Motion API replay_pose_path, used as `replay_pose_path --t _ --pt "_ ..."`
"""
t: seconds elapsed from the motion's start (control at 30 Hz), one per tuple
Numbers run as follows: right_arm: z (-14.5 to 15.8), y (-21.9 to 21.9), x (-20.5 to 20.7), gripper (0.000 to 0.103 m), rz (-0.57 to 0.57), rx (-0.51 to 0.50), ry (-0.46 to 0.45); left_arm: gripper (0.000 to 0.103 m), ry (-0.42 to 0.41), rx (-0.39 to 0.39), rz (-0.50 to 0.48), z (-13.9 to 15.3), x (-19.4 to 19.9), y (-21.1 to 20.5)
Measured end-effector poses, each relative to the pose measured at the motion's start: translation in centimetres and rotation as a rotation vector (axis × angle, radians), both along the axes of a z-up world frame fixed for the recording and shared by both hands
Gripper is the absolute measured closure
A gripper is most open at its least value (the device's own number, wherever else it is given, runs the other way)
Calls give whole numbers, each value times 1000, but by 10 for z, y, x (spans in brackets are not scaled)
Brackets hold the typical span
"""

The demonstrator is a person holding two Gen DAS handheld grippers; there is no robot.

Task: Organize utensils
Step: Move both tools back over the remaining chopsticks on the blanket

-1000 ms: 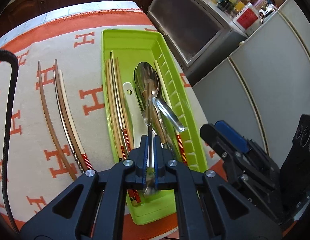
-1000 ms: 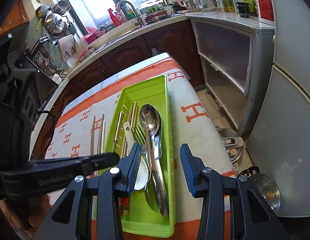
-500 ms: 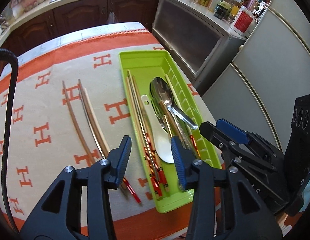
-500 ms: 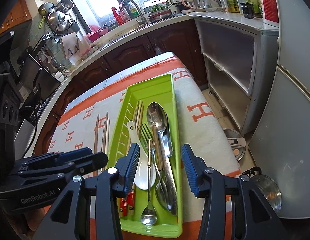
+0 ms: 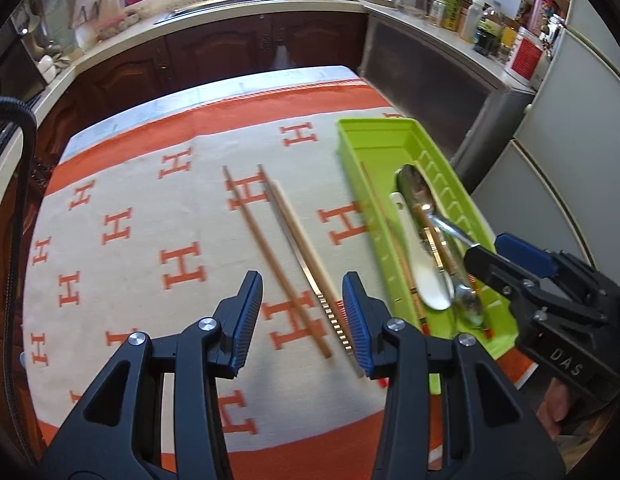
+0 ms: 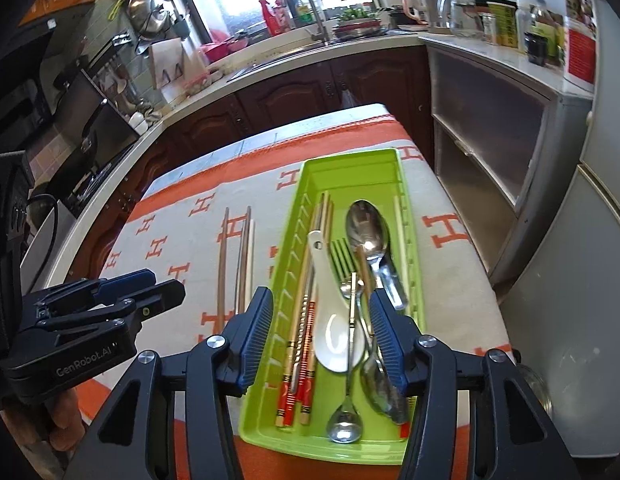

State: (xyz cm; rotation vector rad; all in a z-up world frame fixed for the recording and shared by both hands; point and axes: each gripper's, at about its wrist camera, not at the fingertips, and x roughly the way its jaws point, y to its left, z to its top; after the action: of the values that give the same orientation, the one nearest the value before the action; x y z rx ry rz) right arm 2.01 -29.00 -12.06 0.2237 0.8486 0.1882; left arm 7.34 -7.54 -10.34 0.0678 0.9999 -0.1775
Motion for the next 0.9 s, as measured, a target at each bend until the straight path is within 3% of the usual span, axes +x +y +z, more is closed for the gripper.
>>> replay_pose_path --t 0.57,0.73,0.9 --pt "9 88 47 52 174 -92 49 65 -10 11 128 -7 15 90" --pt "7 115 83 69 217 -89 100 65 -10 1 139 -9 28 102" --pt "-13 131 127 81 235 -66 218 65 11 -13 151 -18 44 108"
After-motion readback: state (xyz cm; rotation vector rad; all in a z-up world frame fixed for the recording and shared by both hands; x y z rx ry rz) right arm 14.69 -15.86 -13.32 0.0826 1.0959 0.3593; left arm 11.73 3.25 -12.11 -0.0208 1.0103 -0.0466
